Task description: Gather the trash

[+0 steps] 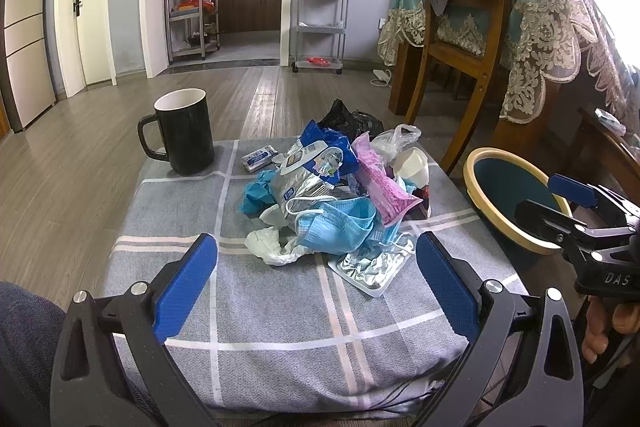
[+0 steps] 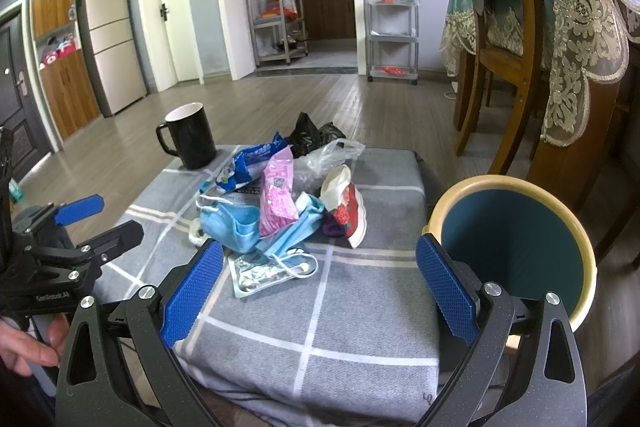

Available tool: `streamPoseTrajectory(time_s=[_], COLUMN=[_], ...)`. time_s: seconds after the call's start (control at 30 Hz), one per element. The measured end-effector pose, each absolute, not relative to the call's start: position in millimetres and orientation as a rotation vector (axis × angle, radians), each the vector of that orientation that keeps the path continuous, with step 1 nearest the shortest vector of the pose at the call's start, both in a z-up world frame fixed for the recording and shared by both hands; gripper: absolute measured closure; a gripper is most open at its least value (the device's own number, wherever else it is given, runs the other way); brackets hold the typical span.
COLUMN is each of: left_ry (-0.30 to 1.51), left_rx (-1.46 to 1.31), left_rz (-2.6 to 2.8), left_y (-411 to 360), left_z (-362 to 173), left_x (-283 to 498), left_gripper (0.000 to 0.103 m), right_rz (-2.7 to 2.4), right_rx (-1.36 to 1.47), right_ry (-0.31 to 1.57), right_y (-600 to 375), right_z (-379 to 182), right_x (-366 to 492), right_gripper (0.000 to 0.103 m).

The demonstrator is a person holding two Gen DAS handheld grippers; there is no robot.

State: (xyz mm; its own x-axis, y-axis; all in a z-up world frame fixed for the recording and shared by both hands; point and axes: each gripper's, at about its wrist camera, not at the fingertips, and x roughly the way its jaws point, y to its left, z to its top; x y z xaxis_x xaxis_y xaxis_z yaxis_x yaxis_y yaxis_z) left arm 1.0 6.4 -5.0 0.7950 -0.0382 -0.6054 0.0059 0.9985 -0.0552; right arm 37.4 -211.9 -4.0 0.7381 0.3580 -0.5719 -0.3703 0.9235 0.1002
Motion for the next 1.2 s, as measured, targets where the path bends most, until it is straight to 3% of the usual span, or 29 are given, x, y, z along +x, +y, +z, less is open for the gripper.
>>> streamPoseTrajectory(time_s=[1.2], left_ry=[0.659], left_rx=[-0.049], left_rz=[-0.021], left_y=[5.0], left_z=[-9.3], left_x=[3.0], left_gripper=[0.006], right_rz=[0.399], right_rx=[-0.021], right_ry=[0.630], right_y=[-212.6], right_z=[-5.1], right_x=[40.0], right_gripper=[0.006])
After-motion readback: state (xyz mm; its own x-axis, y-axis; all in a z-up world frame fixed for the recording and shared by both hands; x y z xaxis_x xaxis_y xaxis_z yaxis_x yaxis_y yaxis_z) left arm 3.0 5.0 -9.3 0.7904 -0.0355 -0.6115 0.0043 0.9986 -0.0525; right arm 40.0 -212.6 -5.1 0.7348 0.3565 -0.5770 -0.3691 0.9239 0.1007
